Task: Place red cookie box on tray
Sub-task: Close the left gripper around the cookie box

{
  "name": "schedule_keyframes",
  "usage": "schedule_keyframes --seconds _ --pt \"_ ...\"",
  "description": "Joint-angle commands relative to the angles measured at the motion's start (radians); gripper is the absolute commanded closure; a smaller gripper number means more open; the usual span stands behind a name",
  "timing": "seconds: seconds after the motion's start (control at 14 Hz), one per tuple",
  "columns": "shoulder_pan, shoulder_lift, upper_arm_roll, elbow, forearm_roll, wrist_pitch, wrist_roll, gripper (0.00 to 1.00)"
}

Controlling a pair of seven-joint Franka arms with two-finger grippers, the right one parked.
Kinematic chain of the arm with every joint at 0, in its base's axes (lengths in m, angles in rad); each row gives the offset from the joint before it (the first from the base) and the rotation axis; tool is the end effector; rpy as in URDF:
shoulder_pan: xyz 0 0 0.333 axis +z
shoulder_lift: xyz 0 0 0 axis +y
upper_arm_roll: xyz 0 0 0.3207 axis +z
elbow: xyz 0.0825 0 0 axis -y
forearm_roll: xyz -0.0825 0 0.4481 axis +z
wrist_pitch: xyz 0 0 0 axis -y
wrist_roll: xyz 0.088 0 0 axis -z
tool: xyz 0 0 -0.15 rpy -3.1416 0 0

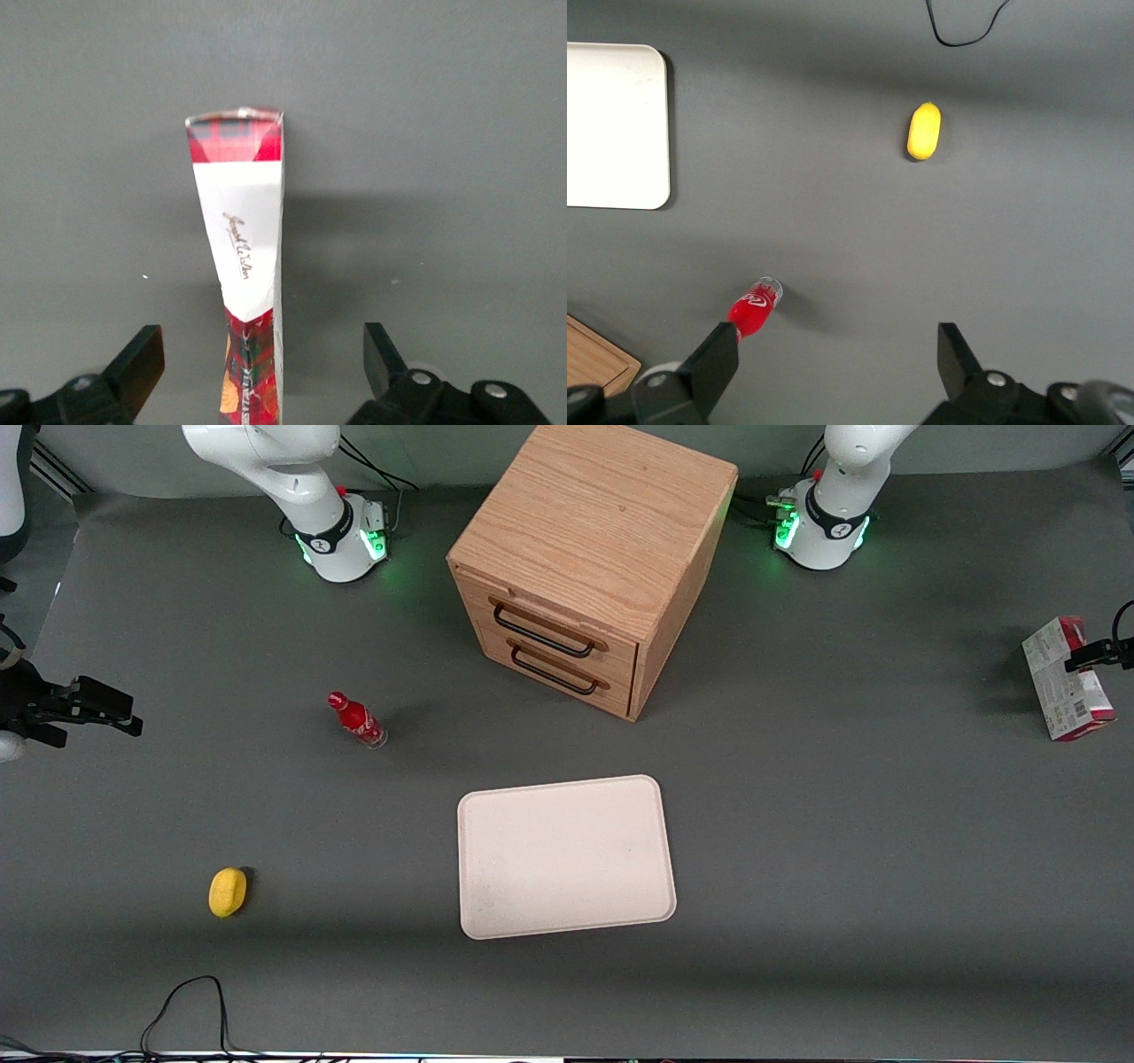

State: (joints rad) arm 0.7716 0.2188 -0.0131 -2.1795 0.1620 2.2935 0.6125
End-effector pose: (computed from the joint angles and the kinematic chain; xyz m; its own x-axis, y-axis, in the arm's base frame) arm 0.4198 0.4096 0.1961 0.9879 0.0339 -0.1513 0.0307 -0.9992 -0.0237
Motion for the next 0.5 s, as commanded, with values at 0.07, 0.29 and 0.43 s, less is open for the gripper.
schedule_keyframes --seconds 0.07,0.29,0.43 --pt "0.032 0.033 -0.008 -0.026 0.014 0.070 -0.008 0.00" --pt "0.032 0.051 -0.008 -0.025 0.014 0.090 -0.008 0.01" --pt "0.032 0.059 -0.008 -0.025 0.014 0.093 -0.008 0.08"
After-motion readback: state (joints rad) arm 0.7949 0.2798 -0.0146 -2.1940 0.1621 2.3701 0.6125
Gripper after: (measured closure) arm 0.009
